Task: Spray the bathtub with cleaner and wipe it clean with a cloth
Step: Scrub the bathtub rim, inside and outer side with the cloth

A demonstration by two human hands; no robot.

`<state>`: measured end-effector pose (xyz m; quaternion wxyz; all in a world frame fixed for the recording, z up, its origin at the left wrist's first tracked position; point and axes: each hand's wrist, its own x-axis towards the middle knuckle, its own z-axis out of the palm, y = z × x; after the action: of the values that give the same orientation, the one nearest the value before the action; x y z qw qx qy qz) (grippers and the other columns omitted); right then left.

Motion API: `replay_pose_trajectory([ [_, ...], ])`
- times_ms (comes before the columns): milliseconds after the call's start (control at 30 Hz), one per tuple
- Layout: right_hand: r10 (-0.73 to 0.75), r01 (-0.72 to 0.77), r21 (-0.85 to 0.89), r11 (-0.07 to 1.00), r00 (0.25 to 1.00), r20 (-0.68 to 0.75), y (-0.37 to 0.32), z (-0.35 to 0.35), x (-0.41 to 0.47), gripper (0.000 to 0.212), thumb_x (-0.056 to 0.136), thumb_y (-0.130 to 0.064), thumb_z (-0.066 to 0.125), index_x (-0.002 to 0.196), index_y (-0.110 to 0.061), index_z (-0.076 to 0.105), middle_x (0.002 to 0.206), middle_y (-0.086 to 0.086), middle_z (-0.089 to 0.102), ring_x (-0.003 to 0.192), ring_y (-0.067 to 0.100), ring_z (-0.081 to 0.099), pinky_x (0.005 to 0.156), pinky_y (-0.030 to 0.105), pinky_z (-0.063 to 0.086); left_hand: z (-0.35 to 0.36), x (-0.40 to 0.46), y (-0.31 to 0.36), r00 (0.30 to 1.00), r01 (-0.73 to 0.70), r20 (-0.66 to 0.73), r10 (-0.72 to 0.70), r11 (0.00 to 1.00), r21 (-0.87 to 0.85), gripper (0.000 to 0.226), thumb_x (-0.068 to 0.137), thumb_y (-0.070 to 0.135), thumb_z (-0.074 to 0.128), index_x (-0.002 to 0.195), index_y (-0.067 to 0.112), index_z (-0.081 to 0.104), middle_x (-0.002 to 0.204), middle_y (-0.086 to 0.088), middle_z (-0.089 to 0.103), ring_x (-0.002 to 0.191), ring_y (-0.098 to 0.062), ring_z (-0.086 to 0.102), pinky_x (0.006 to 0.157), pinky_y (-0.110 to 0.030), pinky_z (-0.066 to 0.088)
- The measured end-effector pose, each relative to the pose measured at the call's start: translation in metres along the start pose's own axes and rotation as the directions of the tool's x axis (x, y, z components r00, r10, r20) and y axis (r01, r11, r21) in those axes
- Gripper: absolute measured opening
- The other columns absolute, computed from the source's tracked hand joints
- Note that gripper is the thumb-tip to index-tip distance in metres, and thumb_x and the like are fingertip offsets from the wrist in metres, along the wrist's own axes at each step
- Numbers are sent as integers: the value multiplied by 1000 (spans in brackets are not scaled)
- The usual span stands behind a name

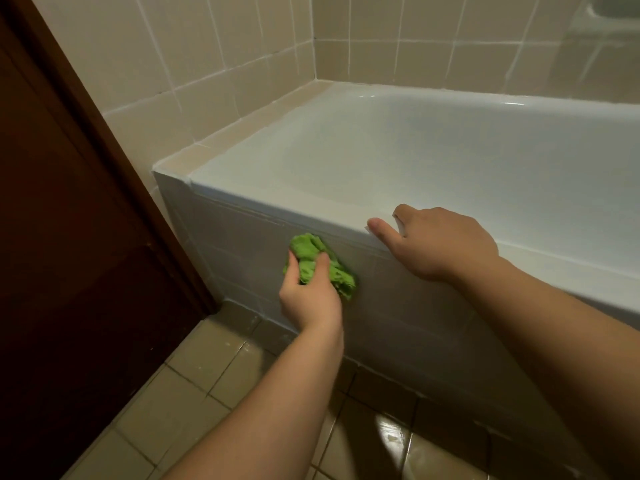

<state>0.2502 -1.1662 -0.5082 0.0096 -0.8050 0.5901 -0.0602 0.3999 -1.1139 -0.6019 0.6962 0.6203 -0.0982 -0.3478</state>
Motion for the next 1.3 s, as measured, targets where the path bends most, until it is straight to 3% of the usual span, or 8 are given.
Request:
replay_pose_trajectory([
  [133, -22, 22, 15, 1000, 1000, 12, -2, -1, 0, 64, 95, -80, 9, 101, -28, 46, 100, 5, 64, 94, 31, 59, 77, 43, 49, 7, -25, -4, 987, 108, 128, -95, 989, -99, 64, 80, 20, 88, 136, 38, 64, 106, 12, 77, 91, -11, 74, 84, -32, 60],
  [300, -45, 45, -4, 999, 999, 25, -2, -2, 0, 71, 90, -86, 9, 98, -24, 44, 87, 1, 57, 83, 27, 57, 74, 43, 52, 0, 15, -2, 993, 120, -1, -121, 987, -109, 59, 84, 24, 84, 139, 35, 63, 113, 7, 76, 92, -16, 73, 83, -39, 63],
  [467, -50, 51, -37, 998, 999, 15, -2, 0, 2, 78, 83, -93, 11, 96, -23, 44, 82, 1, 55, 77, 26, 56, 69, 43, 52, 1, -2, -19, 952, 298, 106, -286, 947, -121, 52, 90, 13, 79, 137, 28, 64, 99, 3, 76, 86, -19, 72, 59, -29, 57],
  [667, -58, 59, -32, 998, 998, 14, -2, 0, 2, 76, 83, -93, 12, 93, -23, 43, 82, 1, 55, 76, 26, 55, 69, 43, 52, -5, 30, -44, 971, 231, -20, -236, 963, -138, 52, 90, 13, 76, 139, 27, 64, 113, -1, 76, 94, -25, 74, 84, -45, 62],
  [833, -83, 84, -39, 996, 996, 15, -3, -1, 2, 71, 83, -92, 11, 84, -25, 36, 80, 1, 53, 71, 23, 52, 62, 40, 46, -6, 5, -70, 901, 432, 83, -426, 897, -97, 32, 98, 2, 63, 108, 33, 65, 82, 7, 71, 73, -14, 65, 62, -27, 50],
  [1067, -80, 80, -58, 995, 997, 12, -6, 1, 5, 71, 82, -93, 14, 83, -26, 38, 80, 2, 55, 71, 23, 53, 64, 40, 48, -17, 56, -102, 922, 369, -102, -374, 927, -71, 48, 99, 9, 63, 145, 23, 57, 126, -9, 69, 100, -27, 67, 88, -38, 56],
  [1167, -84, 85, -65, 994, 996, 12, -8, 0, 5, 69, 84, -92, 15, 82, -26, 37, 79, 3, 53, 69, 23, 51, 62, 39, 46, -17, 39, -129, 860, 510, 21, -510, 859, -51, 38, 98, 9, 65, 132, 25, 64, 113, -11, 72, 94, -31, 69, 85, -49, 60],
  [1300, -85, 86, -68, 994, 996, 17, -9, -1, 5, 70, 84, -91, 15, 82, -25, 37, 78, 4, 53, 69, 24, 52, 61, 40, 45, -22, 64, -131, 920, 382, -65, -387, 921, -80, 47, 94, 5, 66, 137, 23, 63, 115, -8, 73, 96, -30, 71, 91, -53, 60],
])
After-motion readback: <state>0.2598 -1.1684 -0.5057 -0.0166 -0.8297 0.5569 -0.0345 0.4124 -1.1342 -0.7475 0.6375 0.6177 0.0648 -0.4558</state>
